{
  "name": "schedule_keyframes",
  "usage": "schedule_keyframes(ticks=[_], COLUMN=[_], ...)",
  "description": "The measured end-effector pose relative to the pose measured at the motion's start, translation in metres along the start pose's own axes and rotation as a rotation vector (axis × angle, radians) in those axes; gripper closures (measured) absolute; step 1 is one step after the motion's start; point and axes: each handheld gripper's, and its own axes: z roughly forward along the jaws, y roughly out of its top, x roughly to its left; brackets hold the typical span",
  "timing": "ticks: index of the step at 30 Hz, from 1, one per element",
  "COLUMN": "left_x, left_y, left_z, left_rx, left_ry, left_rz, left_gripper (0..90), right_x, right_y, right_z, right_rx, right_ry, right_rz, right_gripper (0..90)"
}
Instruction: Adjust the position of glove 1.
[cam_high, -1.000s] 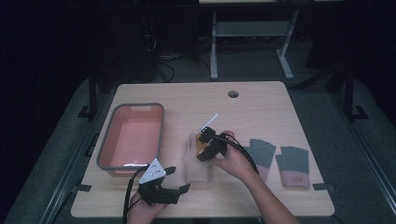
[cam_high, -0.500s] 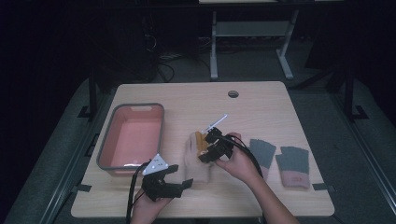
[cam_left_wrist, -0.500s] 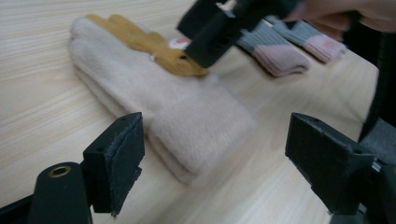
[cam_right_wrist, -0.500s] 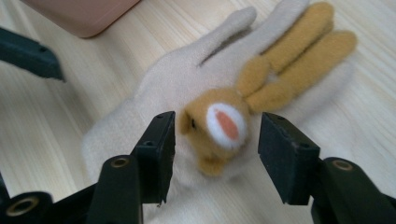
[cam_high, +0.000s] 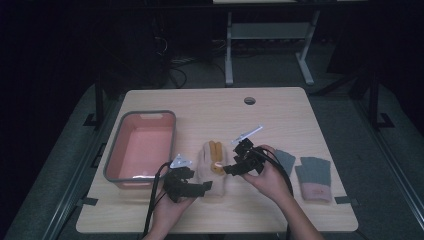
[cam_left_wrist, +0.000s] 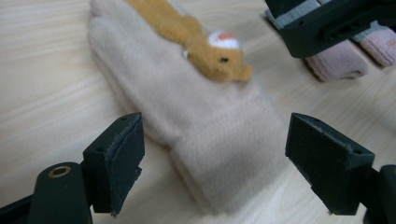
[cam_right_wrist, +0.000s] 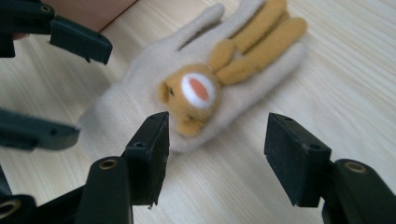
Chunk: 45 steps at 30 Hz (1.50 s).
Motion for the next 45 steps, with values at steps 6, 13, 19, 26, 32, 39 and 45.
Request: schedule_keyframes(ticks=[6, 13, 19, 26, 32, 39, 45], left_x=[-0.001, 0.001, 0.002, -0.003, -0.008, -0.017, -0.021], left_y=[0.005, 0.006, 0.008, 0.014, 0.018, 0.025, 0.029], left_z=[0.009, 0.021, 0.032, 0.039, 0.045, 0.055, 0.062], left_rx=[0.036, 0.075, 0.112, 0.116, 0.129, 0.145, 0.144], left_ry=[0.029, 0.039, -0.007, -0.03, -0.05, -0.07, -0.094], left_rz=[0.013, -0.004, -0.013, 0.042, 0.097, 0.144, 0.141], left_gripper=[19.8, 20.0, 23.6, 26.9, 29.7, 30.4, 29.8], right_x=[-0.005, -0.004, -0.009, -0.015, -0.019, -0.022, -0.024], right_y=[-0.002, 0.001, -0.002, -0.008, -0.013, -0.022, -0.03], right_z=[0.0, 0.004, -0.001, -0.008, -0.011, -0.007, -0.002], right_rx=[-0.018, -0.015, -0.022, -0.025, -0.029, -0.021, -0.017], right_ry=[0.017, 0.019, 0.014, -0.002, -0.007, -0.001, 0.002], right_rz=[0.024, 0.014, 0.037, 0.052, 0.076, 0.112, 0.137], right_gripper=[39.7, 39.5, 39.5, 39.5, 39.5, 39.2, 39.1])
